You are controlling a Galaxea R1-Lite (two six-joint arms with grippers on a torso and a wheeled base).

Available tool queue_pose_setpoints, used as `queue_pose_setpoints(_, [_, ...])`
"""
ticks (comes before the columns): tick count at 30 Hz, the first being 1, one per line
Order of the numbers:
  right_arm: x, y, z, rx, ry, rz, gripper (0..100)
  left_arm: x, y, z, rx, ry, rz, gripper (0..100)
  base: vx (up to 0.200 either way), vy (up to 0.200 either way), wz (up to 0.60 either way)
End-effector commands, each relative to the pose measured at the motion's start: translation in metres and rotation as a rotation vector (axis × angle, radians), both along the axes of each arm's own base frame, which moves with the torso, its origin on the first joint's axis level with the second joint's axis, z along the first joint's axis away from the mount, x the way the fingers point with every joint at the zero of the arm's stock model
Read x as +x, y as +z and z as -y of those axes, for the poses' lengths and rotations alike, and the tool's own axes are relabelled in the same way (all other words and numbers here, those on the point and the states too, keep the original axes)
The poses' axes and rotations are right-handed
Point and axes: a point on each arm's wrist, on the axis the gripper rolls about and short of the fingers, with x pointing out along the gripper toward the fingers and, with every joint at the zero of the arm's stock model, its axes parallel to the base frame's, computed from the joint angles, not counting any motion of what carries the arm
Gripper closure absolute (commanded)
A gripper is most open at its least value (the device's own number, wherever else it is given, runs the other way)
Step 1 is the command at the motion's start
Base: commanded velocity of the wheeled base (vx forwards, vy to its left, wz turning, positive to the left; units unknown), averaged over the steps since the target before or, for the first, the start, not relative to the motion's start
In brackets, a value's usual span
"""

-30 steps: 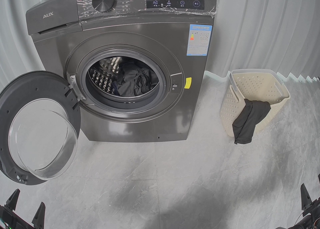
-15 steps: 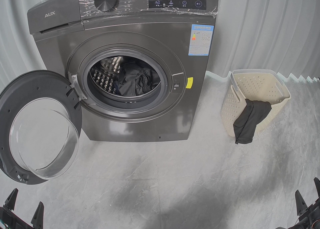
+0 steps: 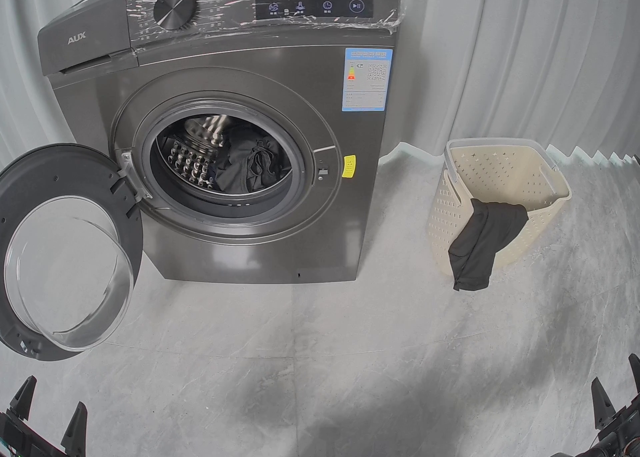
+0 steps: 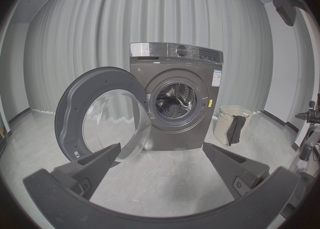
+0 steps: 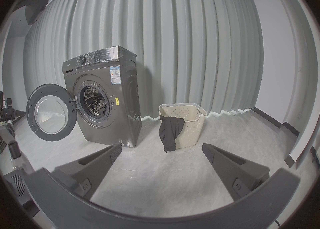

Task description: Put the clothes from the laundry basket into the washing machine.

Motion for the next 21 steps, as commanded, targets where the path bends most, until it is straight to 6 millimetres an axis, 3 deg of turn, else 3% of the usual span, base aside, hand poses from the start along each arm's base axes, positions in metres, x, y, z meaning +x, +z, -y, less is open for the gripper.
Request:
queue_pose_setpoints(1, [0.0008, -0.0036, 0.0, 0.0, 0.001, -0.01, 0, 0.0003, -0.0047, 0.0, -0.001, 0.0, -0.004, 0, 0.0, 0.0, 0.6])
queue_pose_setpoints(3, [0.0008, -0.0036, 0.0, 0.002, 0.001, -0.01, 0, 0.0003, -0.0047, 0.0, -0.002, 0.0, -0.004, 0, 0.0, 0.0, 0.6])
queue_pose_setpoints(14, [0.0008, -0.0036, 0.0, 0.0, 0.004, -0.01, 0, 0.0003, -0.0049, 0.0, -0.002, 0.0, -0.006, 0, 0.0, 0.0, 0.0])
queue_pose_setpoints(21, [0.0008, -0.0036, 0.0, 0.002, 0.004, -0.01, 0, 0.0003, -0.0047, 0.0, 0.001, 0.0, -0.004, 0, 0.0, -0.2, 0.0])
